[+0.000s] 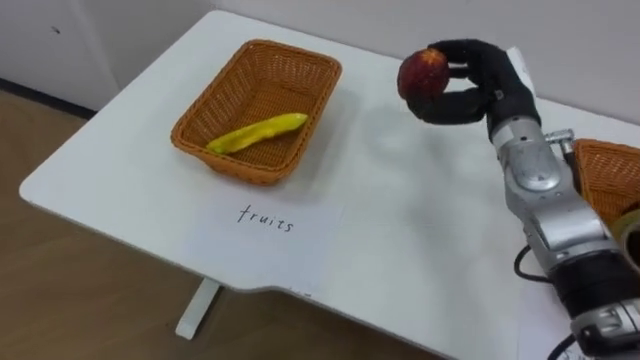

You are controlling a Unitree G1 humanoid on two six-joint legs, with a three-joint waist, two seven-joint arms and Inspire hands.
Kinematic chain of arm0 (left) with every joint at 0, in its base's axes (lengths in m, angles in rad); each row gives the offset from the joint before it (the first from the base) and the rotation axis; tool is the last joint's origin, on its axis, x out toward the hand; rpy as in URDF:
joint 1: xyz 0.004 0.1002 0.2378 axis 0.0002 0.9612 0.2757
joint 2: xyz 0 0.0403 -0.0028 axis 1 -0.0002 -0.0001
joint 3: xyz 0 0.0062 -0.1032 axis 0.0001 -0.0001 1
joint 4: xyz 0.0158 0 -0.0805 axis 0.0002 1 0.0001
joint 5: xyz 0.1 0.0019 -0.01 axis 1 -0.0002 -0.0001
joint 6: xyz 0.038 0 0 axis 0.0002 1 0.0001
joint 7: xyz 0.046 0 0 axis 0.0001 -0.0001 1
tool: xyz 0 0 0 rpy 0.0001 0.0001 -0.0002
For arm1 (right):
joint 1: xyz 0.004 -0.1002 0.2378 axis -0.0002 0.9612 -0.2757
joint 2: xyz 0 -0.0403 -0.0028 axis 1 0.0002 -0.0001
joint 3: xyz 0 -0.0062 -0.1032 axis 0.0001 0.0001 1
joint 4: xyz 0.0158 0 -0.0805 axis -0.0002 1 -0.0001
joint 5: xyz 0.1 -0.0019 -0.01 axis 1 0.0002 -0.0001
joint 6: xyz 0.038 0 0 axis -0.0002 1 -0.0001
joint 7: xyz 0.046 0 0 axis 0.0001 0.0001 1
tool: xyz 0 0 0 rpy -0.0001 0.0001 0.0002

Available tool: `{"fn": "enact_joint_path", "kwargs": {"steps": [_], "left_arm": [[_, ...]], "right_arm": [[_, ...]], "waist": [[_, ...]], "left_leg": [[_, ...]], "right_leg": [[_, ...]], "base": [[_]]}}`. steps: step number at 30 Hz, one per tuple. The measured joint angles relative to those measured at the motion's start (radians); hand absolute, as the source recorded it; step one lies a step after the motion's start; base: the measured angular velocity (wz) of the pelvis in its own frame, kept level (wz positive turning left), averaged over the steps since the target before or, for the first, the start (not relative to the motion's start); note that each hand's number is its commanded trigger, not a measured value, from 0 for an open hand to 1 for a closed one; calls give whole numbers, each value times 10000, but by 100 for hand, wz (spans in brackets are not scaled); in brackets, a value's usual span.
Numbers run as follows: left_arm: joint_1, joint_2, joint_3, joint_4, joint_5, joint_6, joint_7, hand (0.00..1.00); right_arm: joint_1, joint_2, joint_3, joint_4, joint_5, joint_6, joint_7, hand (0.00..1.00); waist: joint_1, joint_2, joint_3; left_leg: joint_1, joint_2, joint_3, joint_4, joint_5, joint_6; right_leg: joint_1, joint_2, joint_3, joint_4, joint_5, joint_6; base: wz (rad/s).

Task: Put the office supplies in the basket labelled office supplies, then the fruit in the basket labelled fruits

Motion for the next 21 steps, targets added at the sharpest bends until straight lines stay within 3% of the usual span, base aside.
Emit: {"fn": "enact_joint_path", "kwargs": {"steps": [4,10,12,21], "left_arm": [[-35,-12,78,3,9,-21,6,0],[47,22,95,4,18,-16,6,0],[11,82,93,-2,228,-15,23,0],[9,6,295,-9,822,-5,177,0]], "right_arm": [[0,10,8,-460,-360,5,248,100],[-1,18,18,-706,-675,96,601,100],[-1,18,37,-706,-713,105,619,100],[-3,43,784,-704,-1345,114,1135,100]], "waist": [[66,-73,7],[255,-388,73],[361,-479,127],[927,-554,129]], "left_leg": [[146,-11,19,-24,-19,18],[137,-29,-57,-15,-31,32],[101,-41,-102,-16,-35,34],[-35,-72,-387,-15,-63,38]], "right_leg": [[149,-24,-42,16,-39,32],[216,-48,-205,-14,-54,48],[210,-51,-231,-47,-73,73],[210,-10,-237,-172,-76,85]], "base": [[0],[6],[7],[8]]}}
